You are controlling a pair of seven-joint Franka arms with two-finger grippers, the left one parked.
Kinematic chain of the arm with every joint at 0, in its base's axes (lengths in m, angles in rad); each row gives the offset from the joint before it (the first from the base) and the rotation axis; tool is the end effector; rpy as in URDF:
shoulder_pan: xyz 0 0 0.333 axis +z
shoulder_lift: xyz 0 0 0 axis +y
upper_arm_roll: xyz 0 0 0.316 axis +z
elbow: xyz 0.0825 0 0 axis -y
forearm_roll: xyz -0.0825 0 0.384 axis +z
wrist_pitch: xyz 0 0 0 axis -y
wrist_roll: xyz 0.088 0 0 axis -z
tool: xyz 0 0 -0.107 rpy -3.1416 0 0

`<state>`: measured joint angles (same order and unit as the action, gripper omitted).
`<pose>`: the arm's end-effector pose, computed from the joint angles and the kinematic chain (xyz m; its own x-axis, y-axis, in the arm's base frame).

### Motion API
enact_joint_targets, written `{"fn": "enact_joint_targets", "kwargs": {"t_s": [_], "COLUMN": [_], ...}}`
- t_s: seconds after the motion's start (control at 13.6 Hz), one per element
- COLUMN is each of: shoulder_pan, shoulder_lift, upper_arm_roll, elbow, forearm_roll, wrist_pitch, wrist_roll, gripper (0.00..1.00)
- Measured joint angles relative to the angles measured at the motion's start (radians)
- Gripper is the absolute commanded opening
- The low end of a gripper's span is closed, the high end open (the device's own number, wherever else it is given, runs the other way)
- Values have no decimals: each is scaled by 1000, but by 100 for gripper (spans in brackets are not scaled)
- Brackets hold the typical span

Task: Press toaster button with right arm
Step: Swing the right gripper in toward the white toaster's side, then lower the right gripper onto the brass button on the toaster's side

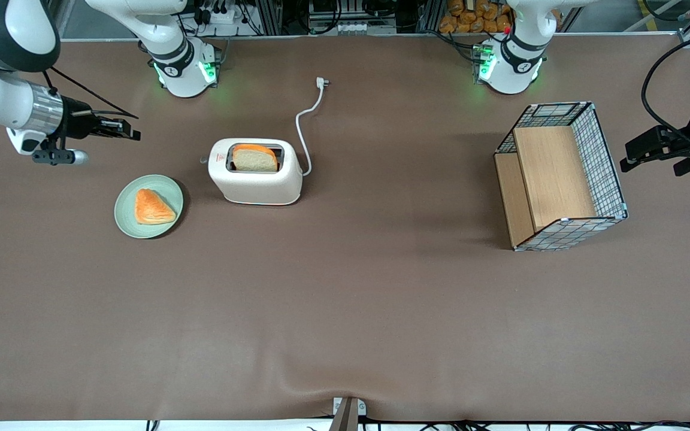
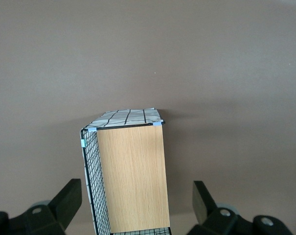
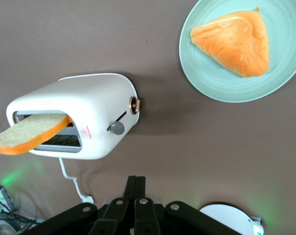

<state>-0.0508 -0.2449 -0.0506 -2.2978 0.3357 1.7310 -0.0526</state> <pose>0.4347 -0.0144 0.4300 0.9465 -0.0939 -0.3088 -0.1964 -0.9268 -0.3201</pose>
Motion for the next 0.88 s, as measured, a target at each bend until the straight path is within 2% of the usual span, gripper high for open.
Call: {"fn": "enact_joint_targets", "kwargs": {"t_s": [0.88], "shoulder_pan": [126], "shoulder_lift": [20], "upper_arm_roll": [5], "elbow": [-192], "forearm_roll": [102], "wrist_pitch": [289], "wrist_roll": [9], "gripper": [0]}}
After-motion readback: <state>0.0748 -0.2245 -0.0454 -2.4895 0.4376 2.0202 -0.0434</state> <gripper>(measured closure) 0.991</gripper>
